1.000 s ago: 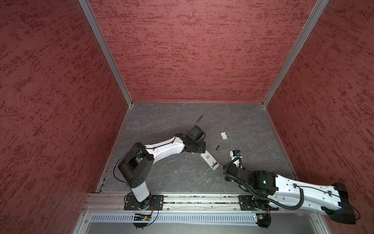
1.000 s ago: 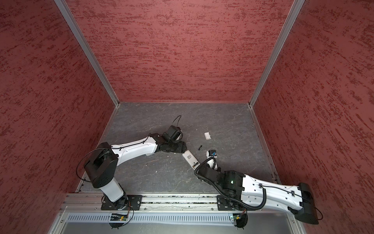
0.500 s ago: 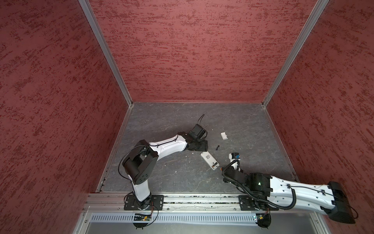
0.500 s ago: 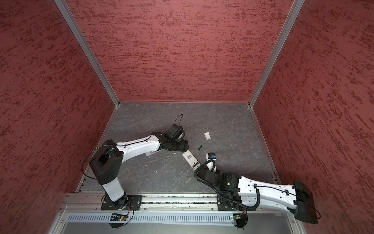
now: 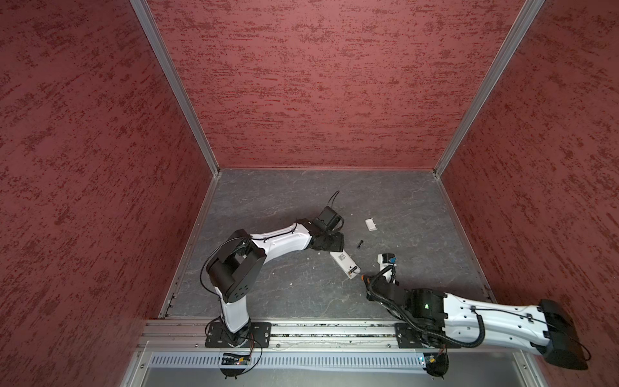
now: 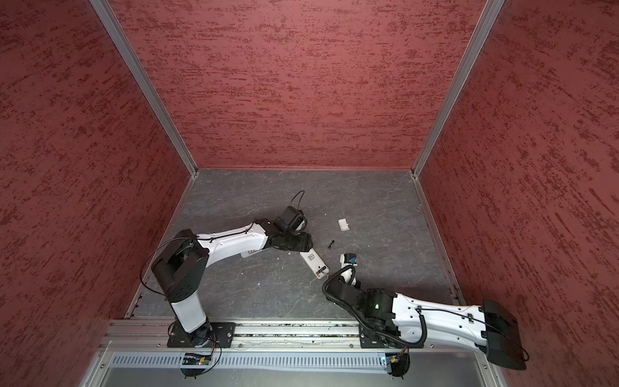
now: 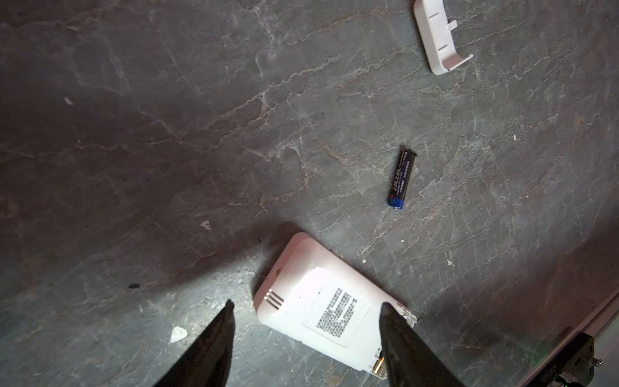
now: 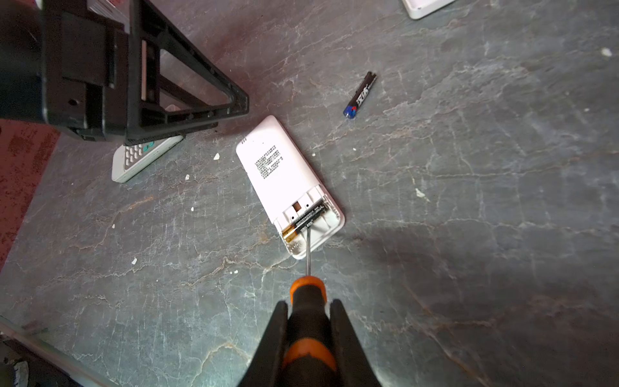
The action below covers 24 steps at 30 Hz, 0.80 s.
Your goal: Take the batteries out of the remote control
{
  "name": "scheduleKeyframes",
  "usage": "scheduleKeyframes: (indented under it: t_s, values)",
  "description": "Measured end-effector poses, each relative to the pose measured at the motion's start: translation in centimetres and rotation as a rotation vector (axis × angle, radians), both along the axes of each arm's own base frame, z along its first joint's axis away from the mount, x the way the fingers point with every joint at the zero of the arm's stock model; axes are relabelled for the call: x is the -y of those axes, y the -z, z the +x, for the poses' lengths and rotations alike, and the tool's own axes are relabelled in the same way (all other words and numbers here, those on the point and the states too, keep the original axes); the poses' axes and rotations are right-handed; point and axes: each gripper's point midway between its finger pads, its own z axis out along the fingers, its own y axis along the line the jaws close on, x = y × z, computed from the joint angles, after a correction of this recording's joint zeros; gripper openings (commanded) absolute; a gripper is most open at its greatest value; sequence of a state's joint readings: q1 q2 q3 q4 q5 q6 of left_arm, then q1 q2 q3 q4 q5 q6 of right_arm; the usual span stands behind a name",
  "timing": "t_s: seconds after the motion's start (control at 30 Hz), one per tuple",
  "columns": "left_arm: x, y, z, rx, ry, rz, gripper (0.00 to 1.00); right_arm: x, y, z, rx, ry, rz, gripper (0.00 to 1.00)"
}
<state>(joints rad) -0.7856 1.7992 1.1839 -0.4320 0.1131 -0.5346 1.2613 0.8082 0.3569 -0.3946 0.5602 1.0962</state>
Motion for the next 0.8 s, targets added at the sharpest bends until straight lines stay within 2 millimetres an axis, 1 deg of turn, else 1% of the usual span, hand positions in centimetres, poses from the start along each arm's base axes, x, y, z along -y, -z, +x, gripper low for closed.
scheduleKeyframes:
  t_s: [0.17, 0.33, 0.63, 0.8]
  values:
    - [-0.2, 0.3, -0.1, -0.003, -0.002, 0.002, 0.68, -0.1, 0.1, 0.5, 0.030, 0.005, -0.018, 0.00]
    - [-0.4, 0.2, 0.4, 0.004, -0.012, -0.006, 0.68, -0.5, 0.1, 1.0, 0.058, 0.005, -0.037, 0.00]
    - [-1.6, 1.2, 0.7, -0.012, -0.041, 0.001, 0.68, -2.0, 0.3, 2.0, 0.108, -0.016, -0.037, 0.00]
    - [-2.3, 1.3, 0.6, -0.019, -0.054, 0.006, 0.68, -2.3, 0.3, 2.5, 0.130, -0.027, -0.014, 0.00]
